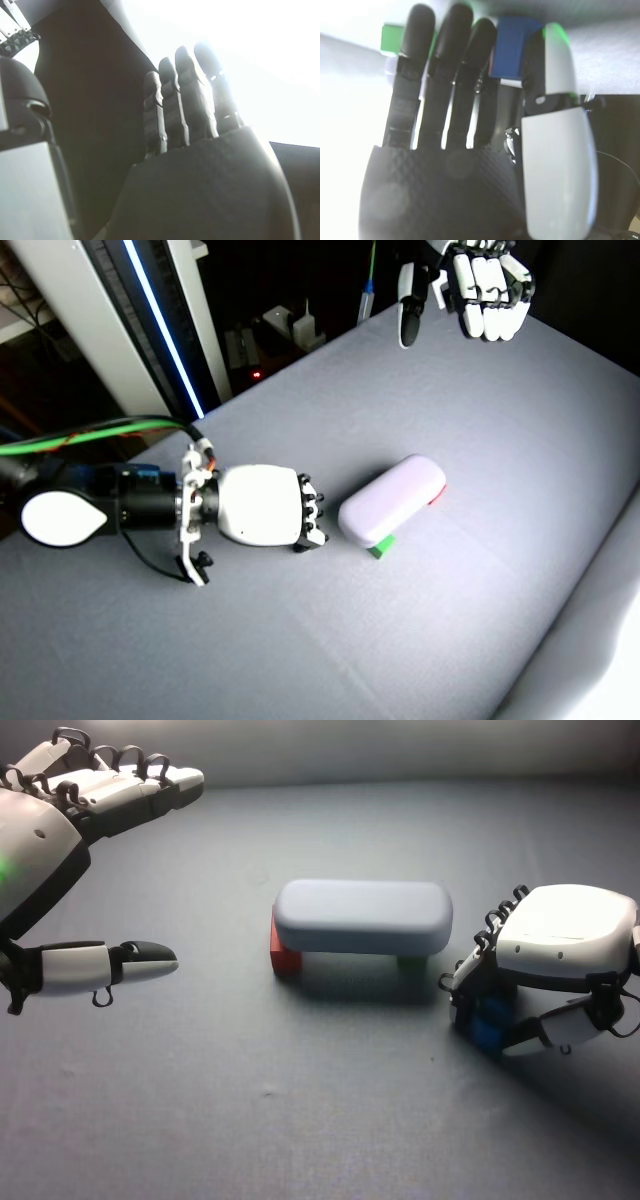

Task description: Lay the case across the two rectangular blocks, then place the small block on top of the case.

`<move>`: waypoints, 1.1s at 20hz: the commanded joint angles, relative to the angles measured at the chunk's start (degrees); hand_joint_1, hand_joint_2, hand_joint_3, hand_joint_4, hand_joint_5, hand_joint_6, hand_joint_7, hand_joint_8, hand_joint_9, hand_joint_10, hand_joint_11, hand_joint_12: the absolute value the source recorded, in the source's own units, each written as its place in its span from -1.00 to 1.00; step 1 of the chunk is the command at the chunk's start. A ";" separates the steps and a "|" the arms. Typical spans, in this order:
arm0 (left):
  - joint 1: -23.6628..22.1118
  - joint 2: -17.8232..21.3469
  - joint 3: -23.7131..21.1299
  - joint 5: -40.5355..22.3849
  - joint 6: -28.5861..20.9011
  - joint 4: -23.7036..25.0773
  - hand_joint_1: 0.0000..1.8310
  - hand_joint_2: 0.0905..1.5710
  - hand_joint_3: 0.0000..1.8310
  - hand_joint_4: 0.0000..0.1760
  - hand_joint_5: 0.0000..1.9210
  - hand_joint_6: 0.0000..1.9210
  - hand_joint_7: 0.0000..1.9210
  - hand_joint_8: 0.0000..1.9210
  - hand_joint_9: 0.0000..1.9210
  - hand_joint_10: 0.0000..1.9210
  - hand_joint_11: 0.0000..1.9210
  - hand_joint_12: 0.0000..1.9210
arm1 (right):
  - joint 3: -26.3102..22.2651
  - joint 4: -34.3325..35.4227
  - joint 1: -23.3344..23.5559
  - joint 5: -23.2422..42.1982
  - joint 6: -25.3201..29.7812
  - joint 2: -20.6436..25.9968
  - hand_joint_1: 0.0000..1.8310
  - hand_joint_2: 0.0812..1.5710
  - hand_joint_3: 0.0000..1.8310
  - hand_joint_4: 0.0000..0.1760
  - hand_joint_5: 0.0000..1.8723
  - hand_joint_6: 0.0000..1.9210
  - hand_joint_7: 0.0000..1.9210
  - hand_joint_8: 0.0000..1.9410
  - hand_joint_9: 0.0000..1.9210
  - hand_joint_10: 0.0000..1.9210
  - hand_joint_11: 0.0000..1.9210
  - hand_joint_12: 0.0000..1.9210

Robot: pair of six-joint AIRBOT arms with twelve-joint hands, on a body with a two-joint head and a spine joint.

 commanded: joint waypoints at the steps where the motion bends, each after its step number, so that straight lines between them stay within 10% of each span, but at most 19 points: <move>1: -0.80 -0.31 0.31 -6.63 -0.19 -0.05 0.16 0.08 -1.00 -1.00 -0.61 -1.00 -0.58 -1.00 -0.57 -0.99 -1.00 0.28 | 0.11 1.66 0.33 4.85 0.27 0.17 0.38 0.33 -1.00 -1.00 0.10 -0.18 0.19 -0.10 0.11 -0.23 -0.16 0.29; 4: -0.79 -0.38 0.30 -6.60 -0.24 -0.05 0.20 0.07 -1.00 -1.00 -0.58 -1.00 -0.59 -1.00 -0.57 -0.99 -1.00 0.32 | -0.01 1.68 0.60 5.58 0.78 0.19 0.41 0.26 -1.00 -1.00 0.28 -0.52 0.26 -0.16 0.15 -0.03 -0.06 0.45; 6: -0.73 -0.38 0.26 -6.62 -0.30 -0.05 0.23 0.07 -1.00 -1.00 -0.57 -0.99 -0.59 -1.00 -0.57 -1.00 -1.00 0.32 | -0.72 2.03 1.65 7.25 0.92 1.25 0.38 0.29 -1.00 -1.00 0.12 -0.13 0.30 -0.37 0.13 -0.16 -0.17 0.36; 8: -0.62 -0.38 0.22 -6.68 -0.44 -0.05 0.21 0.06 -1.00 -1.00 -0.56 -0.99 -0.57 -0.99 -0.55 -0.99 -1.00 0.34 | -1.21 3.10 2.97 9.64 0.92 2.81 0.38 0.28 -1.00 -1.00 0.16 -0.23 0.29 -0.30 0.11 -0.14 -0.48 0.50; 11: -0.45 -0.37 0.16 -6.77 -0.57 -0.08 0.20 0.06 -1.00 -1.00 -0.55 -1.00 -0.53 -0.99 -0.52 -0.98 -1.00 0.37 | -1.12 5.76 4.56 13.07 0.92 4.09 0.39 0.28 -1.00 -1.00 0.15 -0.22 0.31 -0.31 0.22 -0.07 0.01 0.45; 20: -0.19 -0.67 0.27 -6.59 -0.71 -0.22 0.12 0.07 -1.00 -1.00 -0.56 -1.00 -0.52 -1.00 -0.51 -0.99 -1.00 0.37 | 3.39 8.01 11.77 12.25 -0.61 1.54 0.38 0.25 -1.00 -1.00 0.24 -0.34 0.35 -0.46 0.18 -0.42 -0.33 0.41; 22: -0.21 -0.81 0.38 -6.36 -0.81 -0.22 0.12 0.07 -1.00 -1.00 -0.56 -1.00 -0.54 -1.00 -0.51 -0.99 -1.00 0.36 | 4.80 7.38 13.17 10.46 -0.64 -0.07 0.38 0.26 -1.00 -0.94 0.19 -0.20 0.35 -0.51 0.24 -0.42 -0.12 0.32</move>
